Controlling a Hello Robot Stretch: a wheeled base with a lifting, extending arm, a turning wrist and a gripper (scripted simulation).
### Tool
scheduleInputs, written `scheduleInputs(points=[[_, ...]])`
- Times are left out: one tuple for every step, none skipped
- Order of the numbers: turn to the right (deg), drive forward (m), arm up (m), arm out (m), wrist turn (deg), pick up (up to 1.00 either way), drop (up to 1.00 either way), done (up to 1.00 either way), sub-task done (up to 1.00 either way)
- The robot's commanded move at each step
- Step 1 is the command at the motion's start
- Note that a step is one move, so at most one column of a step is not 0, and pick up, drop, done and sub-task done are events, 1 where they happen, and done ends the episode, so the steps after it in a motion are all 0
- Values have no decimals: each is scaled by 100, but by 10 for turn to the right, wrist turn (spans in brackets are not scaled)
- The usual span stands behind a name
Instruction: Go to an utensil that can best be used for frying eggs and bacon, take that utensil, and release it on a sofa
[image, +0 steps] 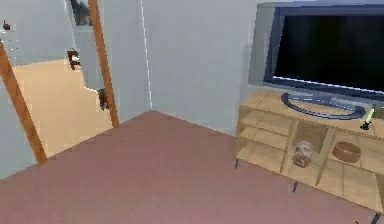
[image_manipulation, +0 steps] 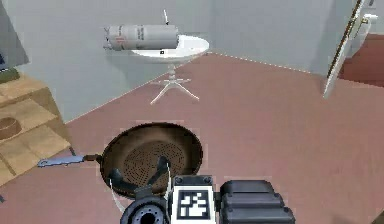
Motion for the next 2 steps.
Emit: scheduleInputs(points=[[-450,0,0,0,0,0,0,0,0],[-270,0,0,0,0,0,0,0,0]])
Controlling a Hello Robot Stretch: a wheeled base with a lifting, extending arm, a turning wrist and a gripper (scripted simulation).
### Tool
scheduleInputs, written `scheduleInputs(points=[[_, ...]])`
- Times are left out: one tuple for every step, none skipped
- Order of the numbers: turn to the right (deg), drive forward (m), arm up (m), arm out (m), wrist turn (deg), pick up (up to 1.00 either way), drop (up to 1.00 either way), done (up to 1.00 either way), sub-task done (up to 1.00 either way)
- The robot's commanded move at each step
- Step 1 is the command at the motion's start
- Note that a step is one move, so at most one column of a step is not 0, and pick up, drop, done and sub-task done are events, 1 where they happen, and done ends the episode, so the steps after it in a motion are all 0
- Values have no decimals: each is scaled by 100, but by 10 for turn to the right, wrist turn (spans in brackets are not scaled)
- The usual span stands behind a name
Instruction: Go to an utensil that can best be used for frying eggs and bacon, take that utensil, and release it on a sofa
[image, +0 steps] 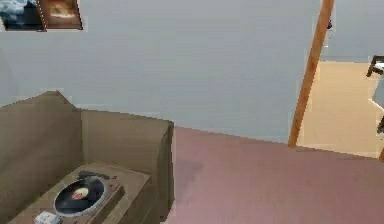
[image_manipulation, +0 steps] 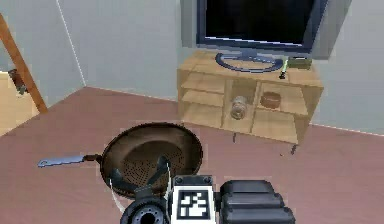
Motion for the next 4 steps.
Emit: scheduleInputs(points=[[450,0,0,0,0,0,0,0,0],[450,0,0,0,0,0,0,0,0],[330,0,0,0,0,0,0,0,0],[-450,0,0,0,0,0,0,0,0]])
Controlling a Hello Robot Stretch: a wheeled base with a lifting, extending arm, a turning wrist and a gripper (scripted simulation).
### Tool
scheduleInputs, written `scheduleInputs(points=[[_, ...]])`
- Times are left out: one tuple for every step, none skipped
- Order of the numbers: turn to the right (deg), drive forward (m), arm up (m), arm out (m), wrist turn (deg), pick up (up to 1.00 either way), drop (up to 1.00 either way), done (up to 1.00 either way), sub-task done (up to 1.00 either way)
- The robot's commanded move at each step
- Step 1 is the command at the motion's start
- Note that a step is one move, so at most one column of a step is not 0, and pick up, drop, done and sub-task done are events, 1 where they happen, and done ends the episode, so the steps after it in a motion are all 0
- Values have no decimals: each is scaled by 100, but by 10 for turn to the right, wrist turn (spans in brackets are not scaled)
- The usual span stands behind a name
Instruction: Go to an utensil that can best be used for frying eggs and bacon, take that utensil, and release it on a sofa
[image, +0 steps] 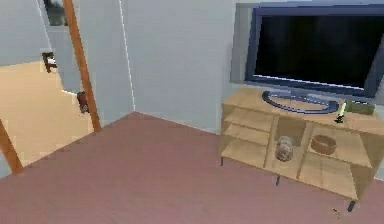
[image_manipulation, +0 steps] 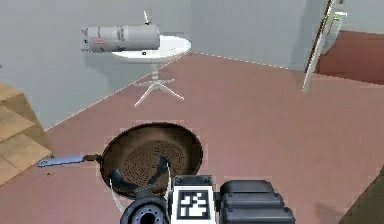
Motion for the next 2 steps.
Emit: scheduleInputs(points=[[-450,0,0,0,0,0,0,0,0],[-270,0,0,0,0,0,0,0,0]])
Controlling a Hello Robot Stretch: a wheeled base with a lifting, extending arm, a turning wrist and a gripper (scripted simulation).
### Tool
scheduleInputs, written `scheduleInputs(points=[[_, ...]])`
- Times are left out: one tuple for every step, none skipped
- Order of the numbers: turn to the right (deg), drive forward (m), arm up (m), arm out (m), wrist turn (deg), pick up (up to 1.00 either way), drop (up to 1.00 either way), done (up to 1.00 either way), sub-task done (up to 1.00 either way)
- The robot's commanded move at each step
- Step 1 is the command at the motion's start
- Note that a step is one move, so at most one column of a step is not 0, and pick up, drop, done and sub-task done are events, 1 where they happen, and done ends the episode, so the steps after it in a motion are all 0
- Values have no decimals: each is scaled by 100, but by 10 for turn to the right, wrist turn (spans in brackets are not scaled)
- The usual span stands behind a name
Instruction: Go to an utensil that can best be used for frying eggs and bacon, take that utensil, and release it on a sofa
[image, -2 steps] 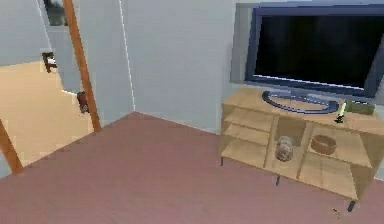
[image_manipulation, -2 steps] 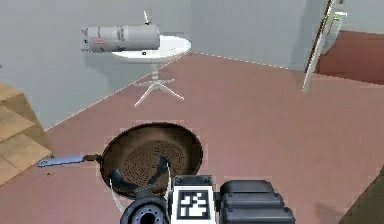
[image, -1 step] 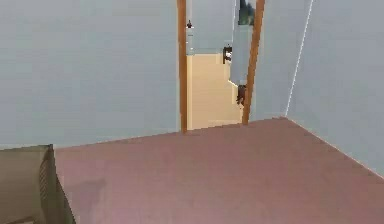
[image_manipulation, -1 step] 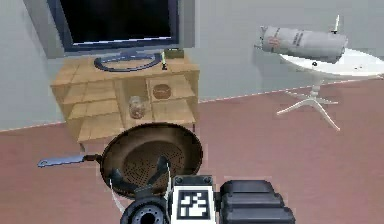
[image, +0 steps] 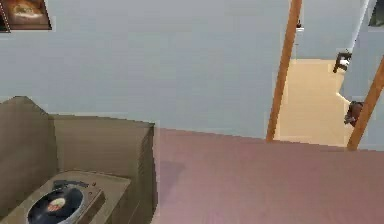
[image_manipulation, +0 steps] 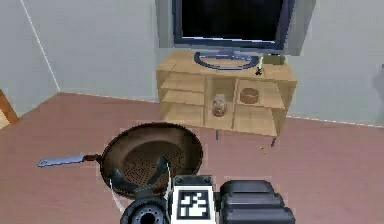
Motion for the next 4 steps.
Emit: scheduleInputs(points=[[450,0,0,0,0,0,0,0,0],[450,0,0,0,0,0,0,0,0],[270,0,0,0,0,0,0,0,0],[450,0,0,0,0,0,0,0,0]])
